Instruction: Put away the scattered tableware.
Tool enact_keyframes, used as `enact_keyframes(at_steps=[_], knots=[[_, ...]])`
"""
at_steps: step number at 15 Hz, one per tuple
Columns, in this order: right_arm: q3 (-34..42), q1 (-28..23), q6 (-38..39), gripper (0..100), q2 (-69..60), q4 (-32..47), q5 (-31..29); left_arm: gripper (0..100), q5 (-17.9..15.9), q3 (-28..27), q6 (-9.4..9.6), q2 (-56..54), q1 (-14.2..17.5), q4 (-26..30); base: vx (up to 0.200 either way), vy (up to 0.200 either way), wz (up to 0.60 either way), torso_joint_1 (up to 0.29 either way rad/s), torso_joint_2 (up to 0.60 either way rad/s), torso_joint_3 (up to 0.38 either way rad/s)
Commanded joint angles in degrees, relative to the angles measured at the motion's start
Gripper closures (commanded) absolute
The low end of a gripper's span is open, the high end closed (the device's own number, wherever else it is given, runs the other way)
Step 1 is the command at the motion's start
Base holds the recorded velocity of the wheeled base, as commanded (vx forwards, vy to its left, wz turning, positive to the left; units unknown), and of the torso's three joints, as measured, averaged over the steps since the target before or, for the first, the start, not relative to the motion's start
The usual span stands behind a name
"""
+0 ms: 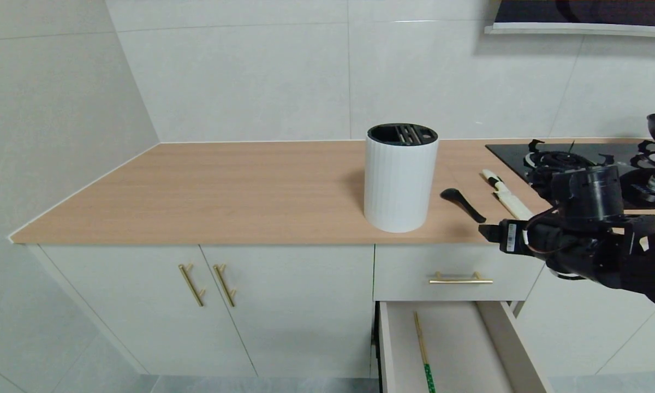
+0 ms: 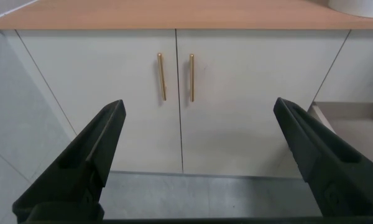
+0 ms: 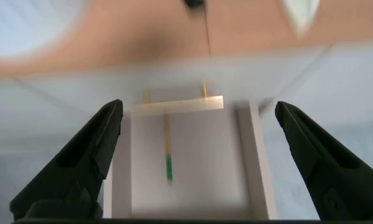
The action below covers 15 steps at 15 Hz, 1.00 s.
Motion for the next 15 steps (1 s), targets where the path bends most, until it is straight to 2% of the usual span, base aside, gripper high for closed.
enact_keyframes(at_steps=[1,5,6,9,15], knots=[[-3.41,-3.31,-4.14,0,5.7,-5.44,1.26,0,-0.05,0.0,-0.02,0.0,0.01,0.0,0.0,0.0,0.0,0.0,0.0,0.0],[-12.64,-6.91,-8.36,0,10.71,-6.93,10.67,0,0.04,0.0,-0.02,0.0,0.01,0.0,0.0,0.0,0.0,0.0,0.0,0.0],[-16.07,-8.85,-11.26,0,13.43,-6.85,16.56,0,-0.05,0.0,-0.02,0.0,0.01,0.0,0.0,0.0,0.0,0.0,0.0,0.0],[-24.5,-11.13,-14.95,0,18.7,-4.21,24.73,0,0.04,0.0,-0.02,0.0,0.01,0.0,0.0,0.0,0.0,0.0,0.0,0.0],[-25.82,-12.1,-16.0,0,22.92,-3.24,27.28,0,0.04,0.0,-0.02,0.0,0.01,0.0,0.0,0.0,0.0,0.0,0.0,0.0]])
